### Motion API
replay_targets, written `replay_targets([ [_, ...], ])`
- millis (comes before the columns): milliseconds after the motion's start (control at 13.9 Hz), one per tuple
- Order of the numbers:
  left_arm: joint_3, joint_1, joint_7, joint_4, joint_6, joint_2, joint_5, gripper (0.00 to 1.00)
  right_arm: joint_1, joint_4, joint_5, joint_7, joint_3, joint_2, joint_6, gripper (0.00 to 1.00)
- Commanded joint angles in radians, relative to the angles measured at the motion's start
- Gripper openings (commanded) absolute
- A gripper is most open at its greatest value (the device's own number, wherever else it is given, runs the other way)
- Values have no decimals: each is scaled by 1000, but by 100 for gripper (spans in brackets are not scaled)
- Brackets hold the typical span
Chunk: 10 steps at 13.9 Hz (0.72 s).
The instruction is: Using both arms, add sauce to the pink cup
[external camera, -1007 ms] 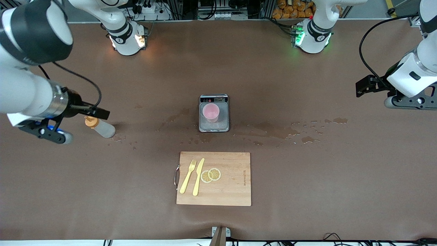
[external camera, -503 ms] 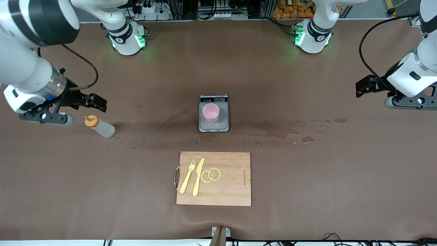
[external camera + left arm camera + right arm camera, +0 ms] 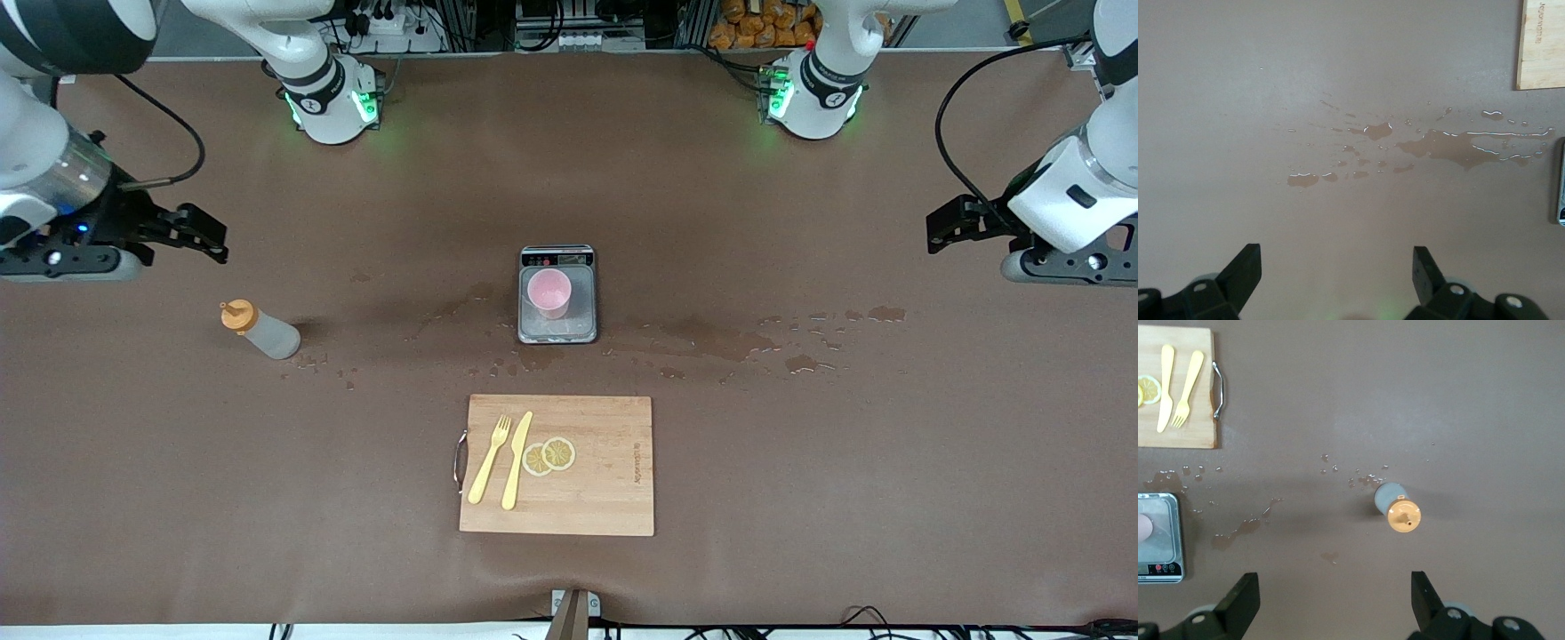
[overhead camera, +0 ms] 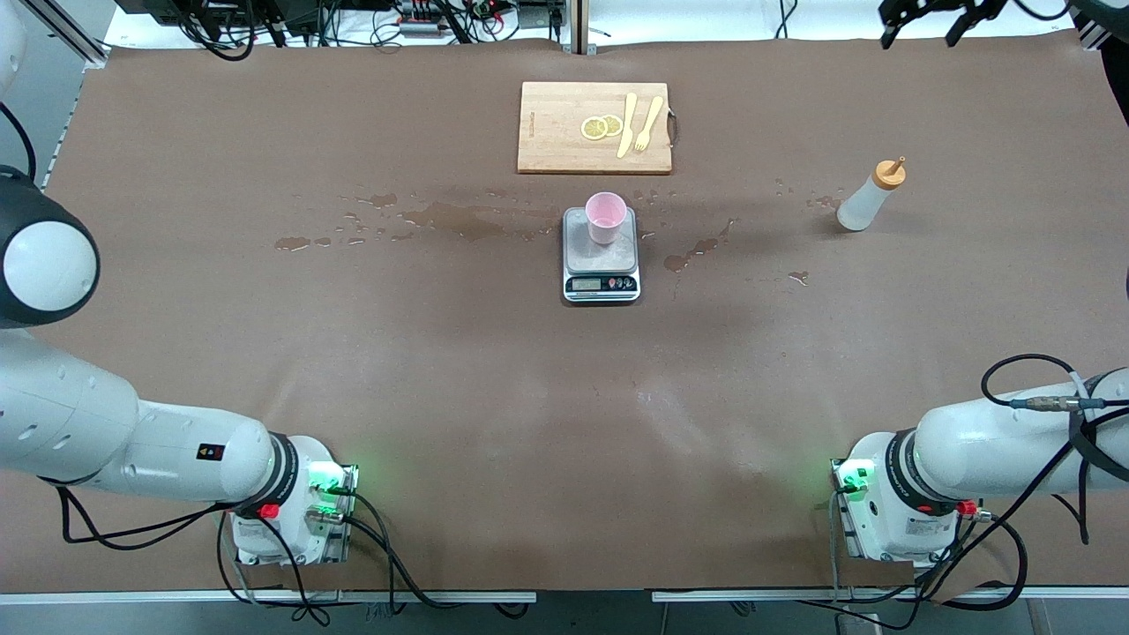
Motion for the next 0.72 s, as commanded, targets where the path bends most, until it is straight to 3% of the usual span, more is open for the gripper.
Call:
replay_targets([
  [0, -4, 4, 16, 20, -1, 4, -6, 100, -32, 34, -15, -25, 11, 13, -20, 100],
  [647, -4, 4, 13, 20, -1, 6, -3, 100, -20, 33, -17, -11, 19, 9, -25, 100],
])
